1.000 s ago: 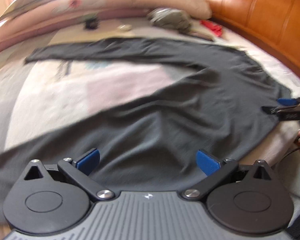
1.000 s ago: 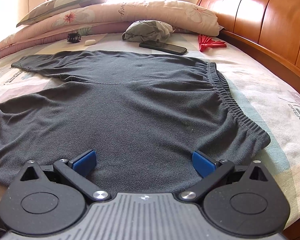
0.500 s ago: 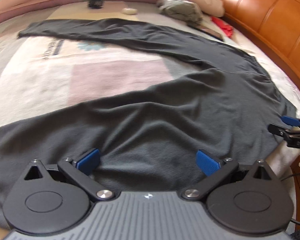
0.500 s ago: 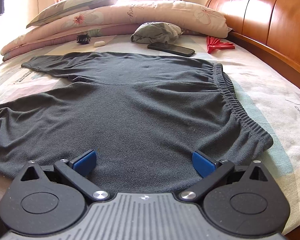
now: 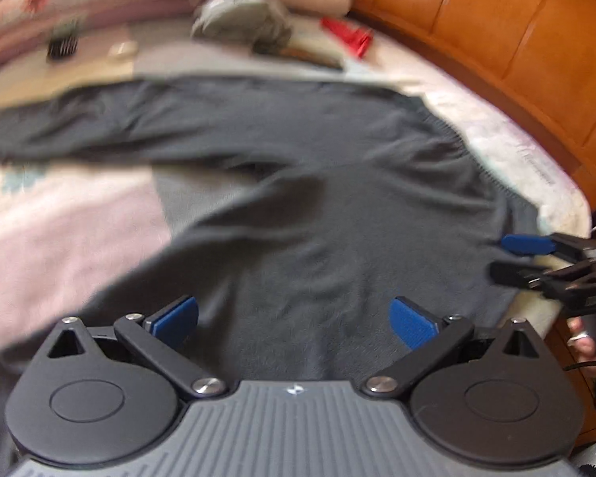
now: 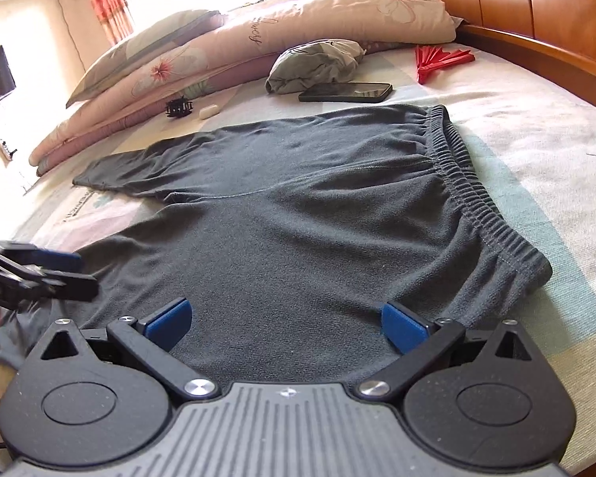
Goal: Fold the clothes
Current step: 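Move the right gripper to the elastic waistband edge of the grey sweatpants, then close the right gripper on the waistband edge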
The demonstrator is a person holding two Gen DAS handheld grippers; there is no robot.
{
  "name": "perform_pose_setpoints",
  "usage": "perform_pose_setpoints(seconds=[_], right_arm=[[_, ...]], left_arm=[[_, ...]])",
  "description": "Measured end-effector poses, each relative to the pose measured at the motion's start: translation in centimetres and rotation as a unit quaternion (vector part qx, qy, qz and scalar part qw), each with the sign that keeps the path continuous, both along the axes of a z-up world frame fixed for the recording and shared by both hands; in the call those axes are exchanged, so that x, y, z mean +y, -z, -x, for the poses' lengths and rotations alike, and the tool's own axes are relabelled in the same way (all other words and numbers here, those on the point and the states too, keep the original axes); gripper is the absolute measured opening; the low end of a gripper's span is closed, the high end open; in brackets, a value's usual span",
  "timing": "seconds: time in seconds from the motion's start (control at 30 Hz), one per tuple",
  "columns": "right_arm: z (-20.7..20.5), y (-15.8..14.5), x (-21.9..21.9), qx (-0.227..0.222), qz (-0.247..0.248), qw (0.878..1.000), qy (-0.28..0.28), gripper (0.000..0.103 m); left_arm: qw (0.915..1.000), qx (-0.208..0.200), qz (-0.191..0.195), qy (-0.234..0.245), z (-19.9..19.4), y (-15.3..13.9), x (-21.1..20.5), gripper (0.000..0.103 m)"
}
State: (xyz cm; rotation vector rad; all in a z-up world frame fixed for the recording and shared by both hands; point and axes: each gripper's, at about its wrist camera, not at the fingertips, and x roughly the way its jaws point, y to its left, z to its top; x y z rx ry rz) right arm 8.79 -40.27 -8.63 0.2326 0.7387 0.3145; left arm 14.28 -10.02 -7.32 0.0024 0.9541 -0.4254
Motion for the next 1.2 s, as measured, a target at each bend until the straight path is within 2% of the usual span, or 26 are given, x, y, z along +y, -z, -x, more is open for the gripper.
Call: perform_pose_setpoints(seconds=[0.03, 0.07, 0.13, 0.2, 0.3, 0.43, 0.53, 0.63, 0.77, 0.87, 1.03, 1.13, 1.2], right_arm=[[-0.2, -0.1, -0.6, 0.007, -0.019, 1.000, -0.003, 0.103], [-0.4, -0.2, -1.1, 0.014, -0.037, 0.999, -0.007, 0.103], [-0.9, -0.5, -2.3, 0.028, -0.076, 0.997, -0.014, 0.103], [-1.7, -1.1, -3.8, 0.036, -0.125, 0.991, -0.023, 0.103], [-3.6, -2.7, -6.0, 0.025, -0.165, 0.986, -0.028, 0.103], [-7.8, -4.6, -9.2, -0.004, -0.172, 0.985, -0.012, 0.103], [-12.0, -4.5, -11.7, 0.006, -0.166, 0.986, 0.008, 0.103], [-16.4, -3.0, -14.6, 0.045, -0.195, 0.979, 0.036, 0.103], [-20.2, -0.4, -17.2, 0.094, -0.257, 0.961, 0.048, 0.103], [-22.0, 1.4, -17.7, 0.121, -0.269, 0.954, 0.047, 0.103], [-23.6, 2.4, -17.1, 0.127, -0.309, 0.943, 0.001, 0.103], [-25.2, 2.6, -15.8, 0.129, -0.303, 0.944, -0.023, 0.103], [-26.3, 2.4, -14.8, 0.126, -0.285, 0.950, -0.037, 0.103]], left_arm=[[0.9999, 0.010, 0.000, -0.008, -0.2, 0.7, 0.0, 0.102], [0.9999, -0.001, 0.010, -0.010, 0.1, 0.5, 0.3, 0.102], [0.9996, 0.005, 0.017, -0.021, 0.3, 0.0, 0.5, 0.102], [0.9995, -0.010, 0.010, -0.027, 0.4, -0.6, 0.5, 0.102], [0.9992, -0.035, -0.015, -0.014, 0.8, -1.4, -0.1, 0.102], [0.9982, -0.051, -0.026, 0.015, 1.3, -1.8, -1.5, 0.102], [0.9971, -0.058, -0.031, 0.040, 1.8, -1.7, -2.6, 0.102], [0.9956, -0.066, -0.041, 0.052, 2.1, -1.8, -3.1, 0.102], [0.9954, -0.066, -0.044, 0.053, 2.0, -1.7, -2.9, 0.102], [0.9961, -0.059, -0.044, 0.048, 1.7, -1.5, -2.6, 0.102], [0.9964, -0.056, -0.044, 0.045, 1.5, -1.2, -2.4, 0.102], [0.9965, -0.057, -0.043, 0.043, 1.4, -1.2, -2.6, 0.102], [0.9967, -0.057, -0.039, 0.044, 1.4, -1.3, -2.7, 0.102]])
